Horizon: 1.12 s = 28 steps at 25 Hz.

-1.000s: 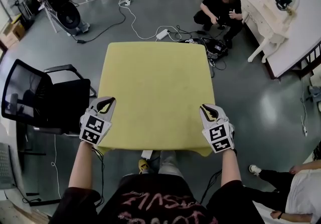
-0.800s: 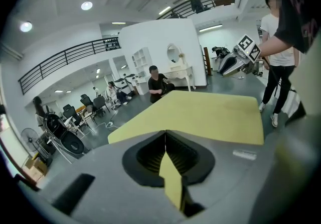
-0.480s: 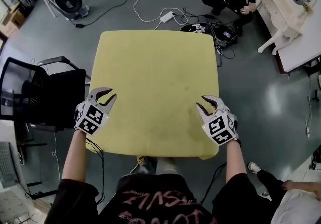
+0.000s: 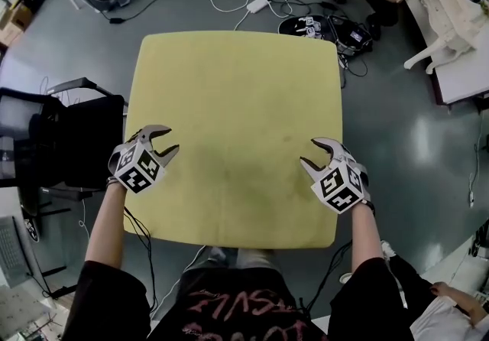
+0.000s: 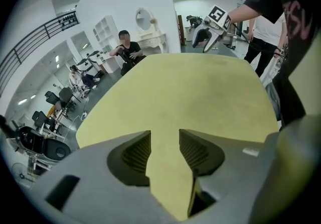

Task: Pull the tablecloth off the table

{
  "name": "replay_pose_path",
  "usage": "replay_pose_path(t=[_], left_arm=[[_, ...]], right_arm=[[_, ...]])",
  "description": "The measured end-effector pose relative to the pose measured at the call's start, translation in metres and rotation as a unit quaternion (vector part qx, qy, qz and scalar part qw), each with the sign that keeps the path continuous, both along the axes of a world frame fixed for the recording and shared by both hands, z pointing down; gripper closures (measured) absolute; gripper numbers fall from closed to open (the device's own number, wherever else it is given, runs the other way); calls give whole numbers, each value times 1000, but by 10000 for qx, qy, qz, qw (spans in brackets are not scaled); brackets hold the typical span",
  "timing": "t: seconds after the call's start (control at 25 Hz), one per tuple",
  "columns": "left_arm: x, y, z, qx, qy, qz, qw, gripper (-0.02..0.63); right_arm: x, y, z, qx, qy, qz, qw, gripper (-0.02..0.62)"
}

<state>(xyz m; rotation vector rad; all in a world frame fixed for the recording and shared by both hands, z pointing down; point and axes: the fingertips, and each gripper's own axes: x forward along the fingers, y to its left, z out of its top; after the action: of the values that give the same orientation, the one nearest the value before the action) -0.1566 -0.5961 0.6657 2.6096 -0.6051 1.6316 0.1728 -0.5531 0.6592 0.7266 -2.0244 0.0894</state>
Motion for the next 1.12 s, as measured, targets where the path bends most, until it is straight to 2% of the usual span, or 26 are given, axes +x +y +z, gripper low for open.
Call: replay_pose_path(t=[0.24, 0.76, 0.96, 1.12], left_arm=[[0, -26, 27, -233, -116, 31, 9997, 403], [8, -53, 68, -463, -593, 598, 9954, 365], [9, -57, 73, -622, -509, 667, 9945, 334], [12, -59, 74, -835, -499, 815, 9919, 331]], right_arm=[[7, -28, 27, -206, 130, -187, 9995, 359], [5, -48, 69, -820, 327, -633, 9941, 290], [5, -52, 76, -1044, 297, -687, 9917, 268], [6, -54, 80, -1410, 207, -710, 9873, 255]])
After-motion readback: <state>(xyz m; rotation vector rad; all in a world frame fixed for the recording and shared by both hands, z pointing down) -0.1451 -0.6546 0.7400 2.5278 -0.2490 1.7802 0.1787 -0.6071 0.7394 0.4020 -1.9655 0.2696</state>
